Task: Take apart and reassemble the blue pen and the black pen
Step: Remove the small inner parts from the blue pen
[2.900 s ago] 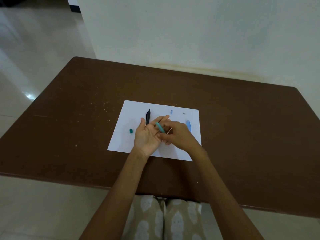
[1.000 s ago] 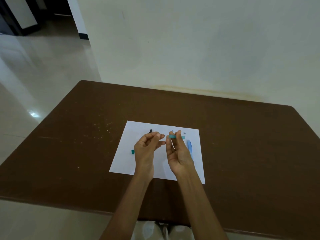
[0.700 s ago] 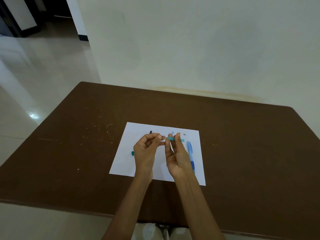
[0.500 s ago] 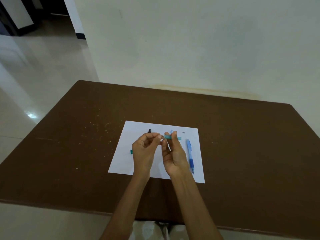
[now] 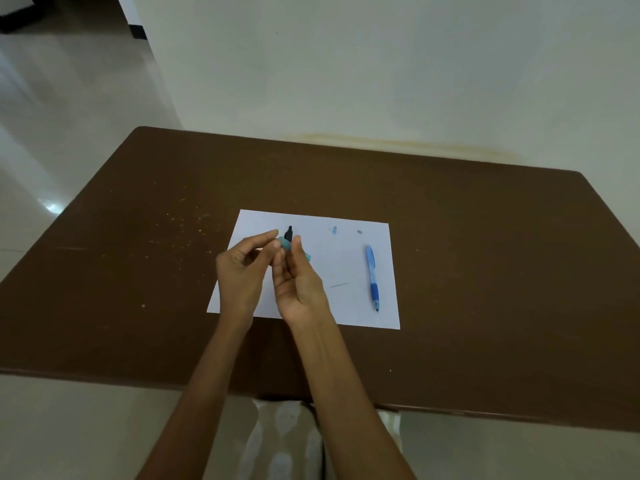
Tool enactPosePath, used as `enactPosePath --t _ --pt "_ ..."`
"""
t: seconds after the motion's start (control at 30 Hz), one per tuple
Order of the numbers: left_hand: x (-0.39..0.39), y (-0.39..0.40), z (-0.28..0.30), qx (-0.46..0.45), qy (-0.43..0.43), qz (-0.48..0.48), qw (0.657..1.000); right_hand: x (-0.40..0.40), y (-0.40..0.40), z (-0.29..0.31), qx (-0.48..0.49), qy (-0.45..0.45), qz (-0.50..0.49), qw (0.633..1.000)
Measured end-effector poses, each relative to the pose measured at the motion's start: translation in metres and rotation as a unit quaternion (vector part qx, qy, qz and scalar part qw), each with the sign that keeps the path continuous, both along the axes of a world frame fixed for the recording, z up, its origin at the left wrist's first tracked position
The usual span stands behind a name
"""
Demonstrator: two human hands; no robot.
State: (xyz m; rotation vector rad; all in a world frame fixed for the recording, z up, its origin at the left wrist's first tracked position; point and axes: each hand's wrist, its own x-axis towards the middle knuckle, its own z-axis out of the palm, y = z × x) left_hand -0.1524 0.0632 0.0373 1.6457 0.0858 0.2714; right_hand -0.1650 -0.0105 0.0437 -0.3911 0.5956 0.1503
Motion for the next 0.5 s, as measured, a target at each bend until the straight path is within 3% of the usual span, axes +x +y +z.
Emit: enactPosePath --t 0.13,0.23,0.4,0.5 --pt "0.000 0.000 -0.005 0.051 -0.015 -0.040 0.998 -0.004 -0.006 -0.003 -0.014 -0.003 0.025 1.000" --pt "-0.001 -0.006 -0.002 0.045 -0.006 -0.039 0.998 -0.011 -0.017 -0.004 -0.084 -0.017 0.080 0.993" --pt "0.001 -0.012 0.007 -0.049 0.072 0.018 0.996 -0.026 -0.059 -0.006 -0.290 0.006 0.094 0.952" --pt "0.005 -0.003 0.007 -0.055 0.131 0.035 0.989 -0.029 -0.071 -0.011 -0.433 0.006 0.083 0.898"
